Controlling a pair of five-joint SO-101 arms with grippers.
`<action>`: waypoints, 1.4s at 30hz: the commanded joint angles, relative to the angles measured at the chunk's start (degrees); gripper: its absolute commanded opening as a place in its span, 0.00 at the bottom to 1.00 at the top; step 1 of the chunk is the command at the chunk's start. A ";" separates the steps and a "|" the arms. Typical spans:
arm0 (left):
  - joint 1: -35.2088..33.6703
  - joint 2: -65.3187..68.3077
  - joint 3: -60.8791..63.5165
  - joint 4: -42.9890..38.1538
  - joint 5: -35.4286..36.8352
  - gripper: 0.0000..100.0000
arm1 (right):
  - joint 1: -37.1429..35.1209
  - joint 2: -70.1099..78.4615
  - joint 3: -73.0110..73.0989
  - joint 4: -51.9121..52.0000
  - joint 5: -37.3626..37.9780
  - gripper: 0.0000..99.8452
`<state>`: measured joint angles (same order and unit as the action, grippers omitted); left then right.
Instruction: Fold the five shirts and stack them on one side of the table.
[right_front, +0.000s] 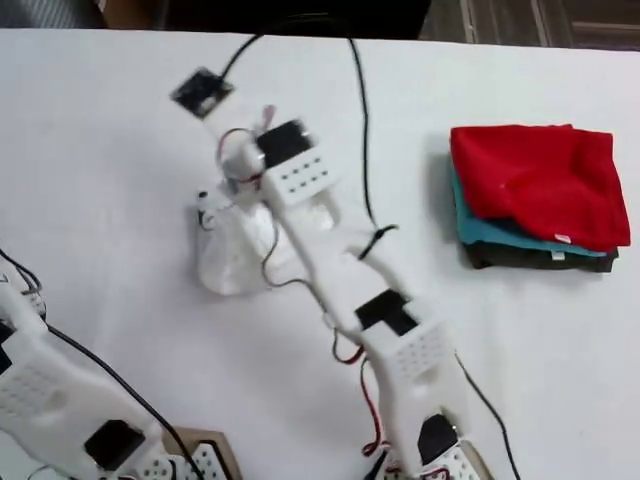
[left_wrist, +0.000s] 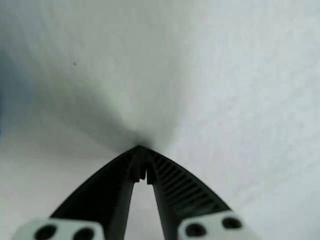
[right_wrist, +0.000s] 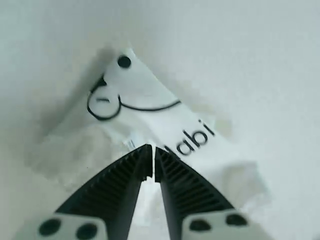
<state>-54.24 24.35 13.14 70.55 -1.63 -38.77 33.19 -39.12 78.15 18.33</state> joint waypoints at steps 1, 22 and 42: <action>2.20 0.70 1.54 -1.67 0.35 0.03 | -3.82 1.54 -2.46 -4.18 -1.32 0.02; 2.20 0.70 1.54 -1.67 0.26 0.03 | -2.77 6.29 -2.37 14.99 -0.97 0.02; 2.20 0.70 1.54 -1.67 0.26 0.03 | 7.08 -12.00 8.44 19.82 12.04 0.02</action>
<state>-54.24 24.35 13.14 70.46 -1.63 -32.44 28.79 -32.44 97.67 29.93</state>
